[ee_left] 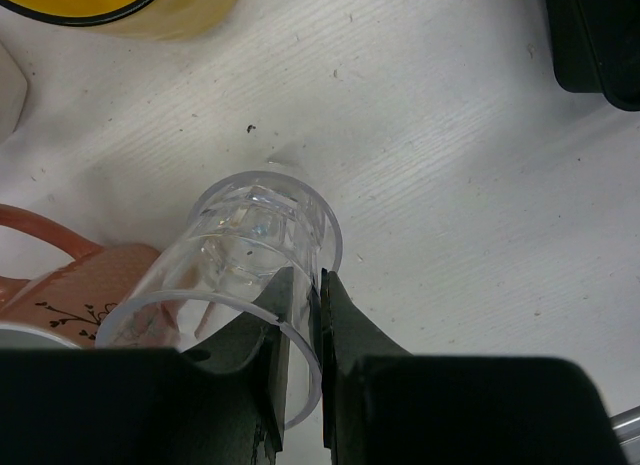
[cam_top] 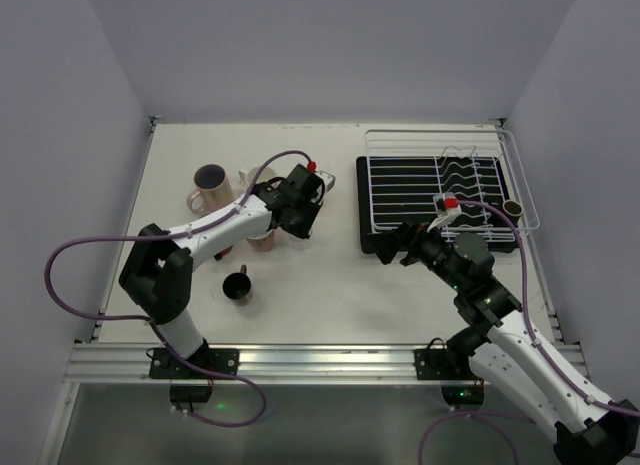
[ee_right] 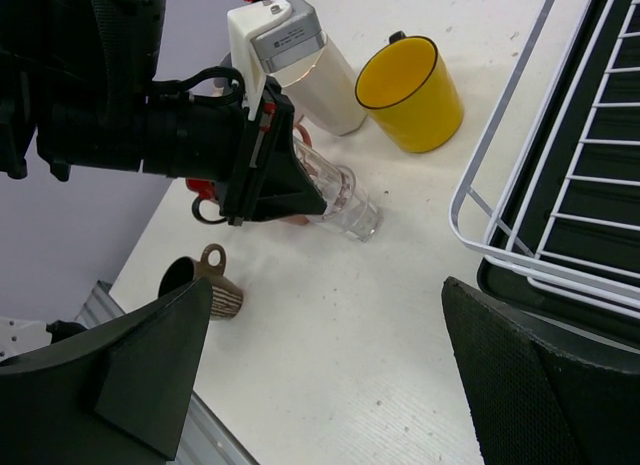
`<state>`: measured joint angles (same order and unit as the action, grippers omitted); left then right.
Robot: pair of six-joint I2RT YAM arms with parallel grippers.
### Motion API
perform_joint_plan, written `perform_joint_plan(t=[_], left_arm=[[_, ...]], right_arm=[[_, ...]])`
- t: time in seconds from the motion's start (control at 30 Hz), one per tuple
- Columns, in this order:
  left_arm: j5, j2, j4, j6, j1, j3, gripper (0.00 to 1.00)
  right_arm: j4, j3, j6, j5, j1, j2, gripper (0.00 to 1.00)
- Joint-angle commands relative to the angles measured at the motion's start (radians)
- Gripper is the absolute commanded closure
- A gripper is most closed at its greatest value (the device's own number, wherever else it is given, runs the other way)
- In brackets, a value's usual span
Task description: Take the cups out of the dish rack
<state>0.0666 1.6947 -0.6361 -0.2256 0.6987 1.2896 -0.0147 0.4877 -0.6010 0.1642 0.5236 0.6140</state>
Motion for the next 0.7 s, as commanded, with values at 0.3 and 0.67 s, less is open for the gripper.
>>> perform_joint_plan(t=[0.3, 0.67], left_arm=[[0.019, 0.0, -0.005, 0.028, 0.001, 0.059, 0.67], [0.016, -0.197, 0.096, 0.006, 0.008, 0.051, 0.37]], right_arm=[[0.001, -0.001, 0.03, -0.08, 0.003, -0.011, 0.01], [0.154, 0.074, 0.056, -0.271, 0.0, -0.013, 0.01]])
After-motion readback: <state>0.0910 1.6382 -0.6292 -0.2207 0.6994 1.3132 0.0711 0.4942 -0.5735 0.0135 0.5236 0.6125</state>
